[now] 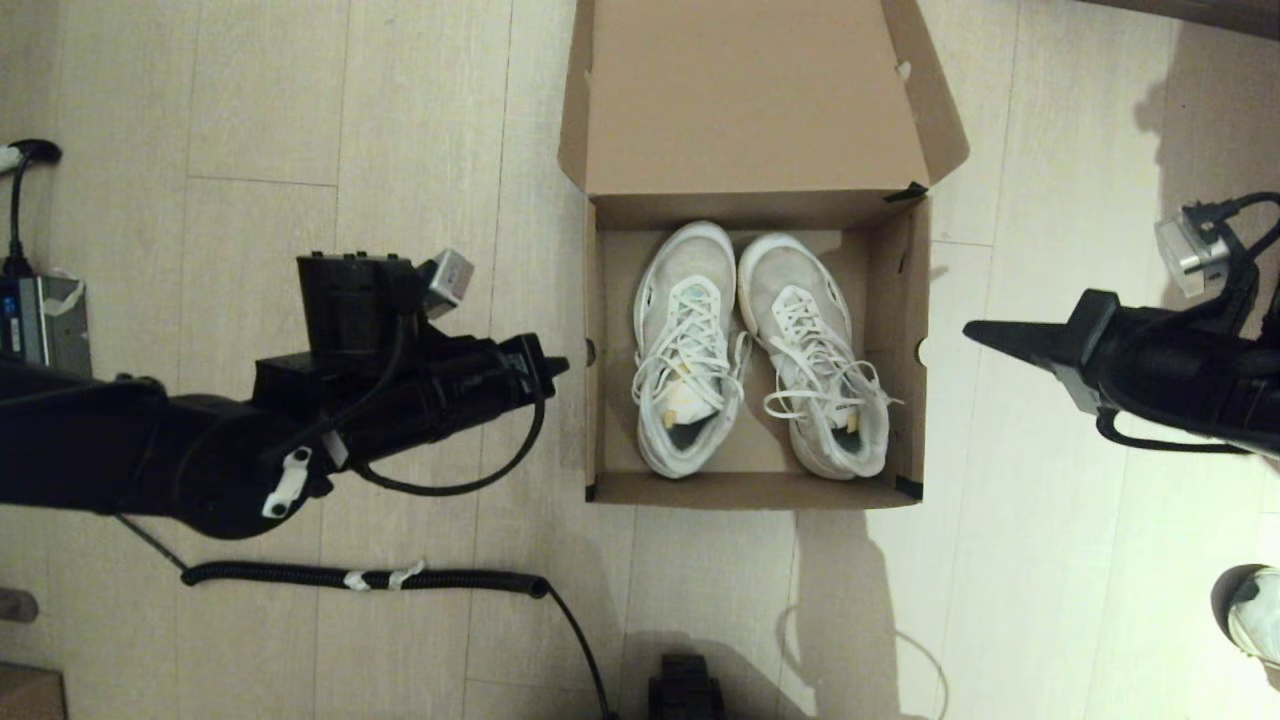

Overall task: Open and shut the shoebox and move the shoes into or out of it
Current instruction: Open the shoe box, then put the shoes out of the shoe box

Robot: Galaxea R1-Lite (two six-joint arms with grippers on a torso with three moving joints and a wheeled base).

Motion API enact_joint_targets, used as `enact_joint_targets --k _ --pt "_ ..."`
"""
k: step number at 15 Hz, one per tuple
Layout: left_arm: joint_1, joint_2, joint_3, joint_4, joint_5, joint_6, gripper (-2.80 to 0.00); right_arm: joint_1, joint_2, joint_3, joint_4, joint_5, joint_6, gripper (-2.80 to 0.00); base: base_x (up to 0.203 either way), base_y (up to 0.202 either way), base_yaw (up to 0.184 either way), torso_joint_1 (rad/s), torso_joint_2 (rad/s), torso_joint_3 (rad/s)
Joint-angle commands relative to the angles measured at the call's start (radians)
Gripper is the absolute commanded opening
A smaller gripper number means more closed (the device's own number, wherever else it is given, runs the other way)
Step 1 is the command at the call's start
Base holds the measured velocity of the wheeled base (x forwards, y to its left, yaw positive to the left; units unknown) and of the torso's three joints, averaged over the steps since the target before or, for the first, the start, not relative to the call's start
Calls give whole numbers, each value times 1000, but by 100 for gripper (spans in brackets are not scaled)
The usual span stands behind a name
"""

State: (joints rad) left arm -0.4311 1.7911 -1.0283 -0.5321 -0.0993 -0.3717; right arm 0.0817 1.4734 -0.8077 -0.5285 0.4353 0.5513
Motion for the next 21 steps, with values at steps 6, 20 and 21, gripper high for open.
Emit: enact_joint_targets --k 6,20,21 --pt "-29 -106 197 -11 293 300 -280 330 -62 121 149 -238 -374 0 0 0 0 0 0 0" --pt "-17 -97 220 -101 304 308 -280 430 327 150 -266 -392 -412 0 0 0 0 0 0 0" --pt "-18 -94 223 -101 306 310 -280 431 331 157 -266 -390 -412 0 0 0 0 0 0 0"
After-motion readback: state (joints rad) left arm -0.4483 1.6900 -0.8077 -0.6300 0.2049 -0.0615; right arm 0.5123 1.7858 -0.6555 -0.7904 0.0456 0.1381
